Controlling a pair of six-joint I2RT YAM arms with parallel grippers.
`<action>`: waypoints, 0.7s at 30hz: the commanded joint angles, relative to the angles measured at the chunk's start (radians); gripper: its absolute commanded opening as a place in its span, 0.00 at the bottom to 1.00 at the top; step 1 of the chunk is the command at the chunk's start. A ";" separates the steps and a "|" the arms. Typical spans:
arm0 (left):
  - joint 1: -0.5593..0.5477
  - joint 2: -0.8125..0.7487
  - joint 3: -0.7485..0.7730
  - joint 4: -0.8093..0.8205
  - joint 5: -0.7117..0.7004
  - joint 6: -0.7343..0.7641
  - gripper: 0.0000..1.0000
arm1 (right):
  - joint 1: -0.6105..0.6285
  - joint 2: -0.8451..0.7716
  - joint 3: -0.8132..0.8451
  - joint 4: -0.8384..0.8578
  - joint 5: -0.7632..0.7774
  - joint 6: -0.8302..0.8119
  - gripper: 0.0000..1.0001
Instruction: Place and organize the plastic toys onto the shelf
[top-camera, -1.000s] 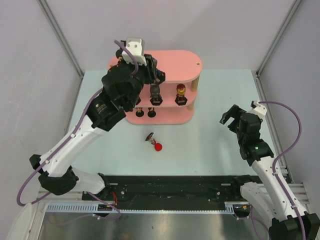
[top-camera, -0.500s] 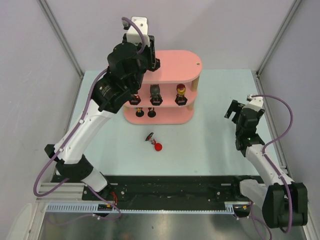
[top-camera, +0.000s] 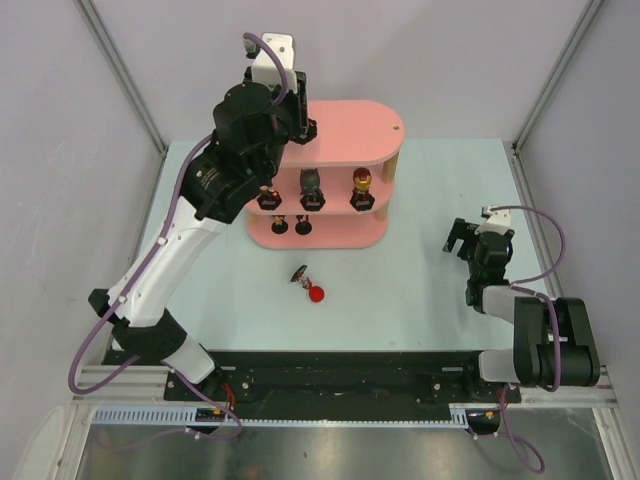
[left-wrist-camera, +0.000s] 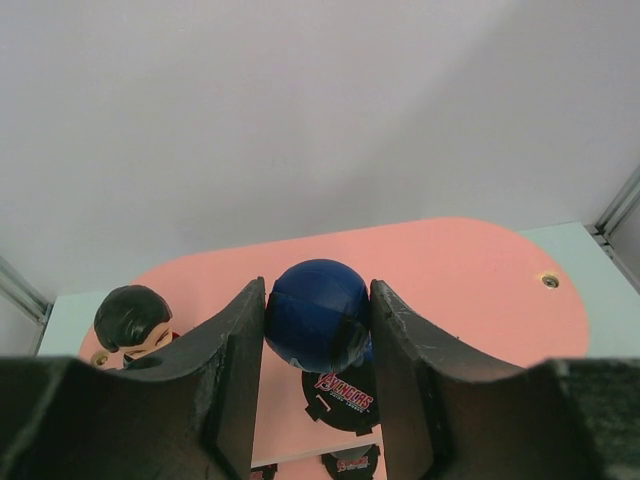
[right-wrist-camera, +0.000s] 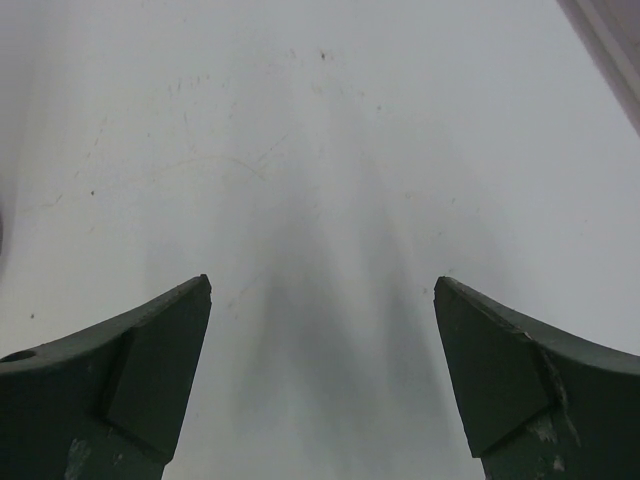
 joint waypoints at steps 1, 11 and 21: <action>0.013 -0.025 0.005 -0.004 0.023 -0.010 0.00 | -0.003 0.031 -0.114 0.303 -0.076 -0.023 0.98; 0.025 0.021 0.039 -0.017 0.022 -0.018 0.00 | 0.021 0.145 -0.133 0.478 -0.072 -0.069 1.00; 0.028 0.036 0.039 -0.014 0.025 -0.041 0.00 | 0.021 0.145 -0.102 0.404 -0.087 -0.066 1.00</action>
